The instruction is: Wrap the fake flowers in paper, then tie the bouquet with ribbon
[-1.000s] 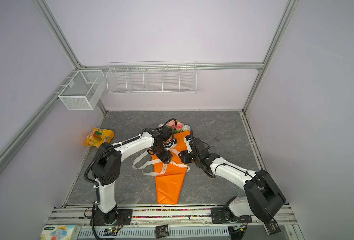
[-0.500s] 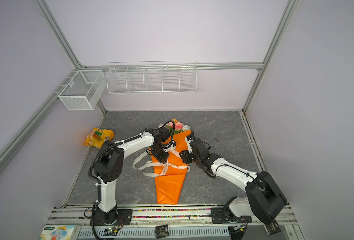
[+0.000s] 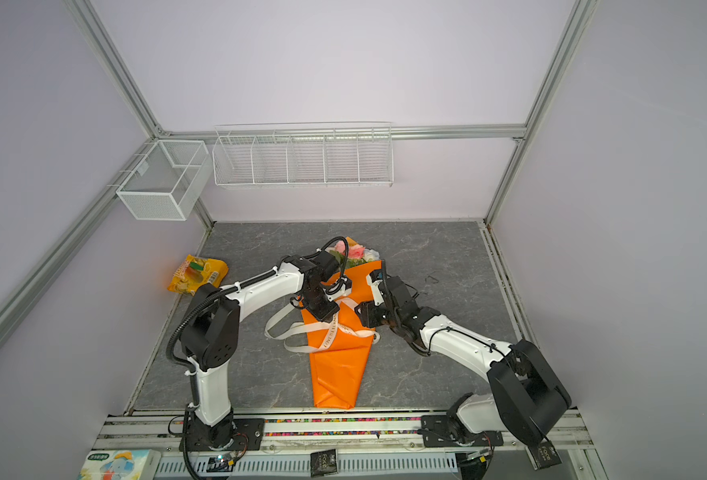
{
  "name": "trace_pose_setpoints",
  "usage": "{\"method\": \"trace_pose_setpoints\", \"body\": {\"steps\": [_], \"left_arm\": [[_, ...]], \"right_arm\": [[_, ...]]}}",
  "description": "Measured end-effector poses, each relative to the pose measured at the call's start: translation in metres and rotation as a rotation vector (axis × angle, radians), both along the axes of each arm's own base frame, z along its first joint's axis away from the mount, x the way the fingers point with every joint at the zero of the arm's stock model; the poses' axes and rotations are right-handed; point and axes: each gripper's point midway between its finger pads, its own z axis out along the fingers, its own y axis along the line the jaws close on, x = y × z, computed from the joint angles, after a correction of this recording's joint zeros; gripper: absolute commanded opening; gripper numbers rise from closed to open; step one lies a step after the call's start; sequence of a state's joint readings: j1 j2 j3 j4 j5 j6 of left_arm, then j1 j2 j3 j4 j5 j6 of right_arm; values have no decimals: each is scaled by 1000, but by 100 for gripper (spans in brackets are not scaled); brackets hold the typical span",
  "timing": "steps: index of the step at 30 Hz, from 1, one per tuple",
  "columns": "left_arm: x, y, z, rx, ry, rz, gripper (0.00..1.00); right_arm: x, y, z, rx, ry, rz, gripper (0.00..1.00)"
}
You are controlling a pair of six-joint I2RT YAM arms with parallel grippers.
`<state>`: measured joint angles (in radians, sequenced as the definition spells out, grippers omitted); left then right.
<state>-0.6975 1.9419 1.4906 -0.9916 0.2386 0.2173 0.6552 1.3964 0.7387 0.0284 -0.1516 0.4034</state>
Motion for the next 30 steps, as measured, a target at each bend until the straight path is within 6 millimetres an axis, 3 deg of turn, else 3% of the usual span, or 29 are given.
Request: {"method": "trace_pose_setpoints", "body": {"steps": [5, 11, 15, 21, 25, 30], "left_arm": [[-2, 0, 15, -44, -17, 5, 0], [0, 5, 12, -41, -15, 32, 1], [6, 18, 11, -39, -32, 108, 6], [19, 45, 40, -133, -91, 249, 12], [21, 41, 52, -172, -120, 247, 12], [20, 39, 50, -176, -110, 244, 13]], "right_arm": [[-13, 22, -22, 37, 77, 126, 65], [-24, 48, -45, 2, 99, 243, 65], [-16, 67, -47, -36, 70, 280, 65], [-1, 83, -49, -90, 21, 297, 59], [-6, 84, -59, -137, 28, 322, 55], [-11, 82, -68, -185, 38, 358, 34]]}}
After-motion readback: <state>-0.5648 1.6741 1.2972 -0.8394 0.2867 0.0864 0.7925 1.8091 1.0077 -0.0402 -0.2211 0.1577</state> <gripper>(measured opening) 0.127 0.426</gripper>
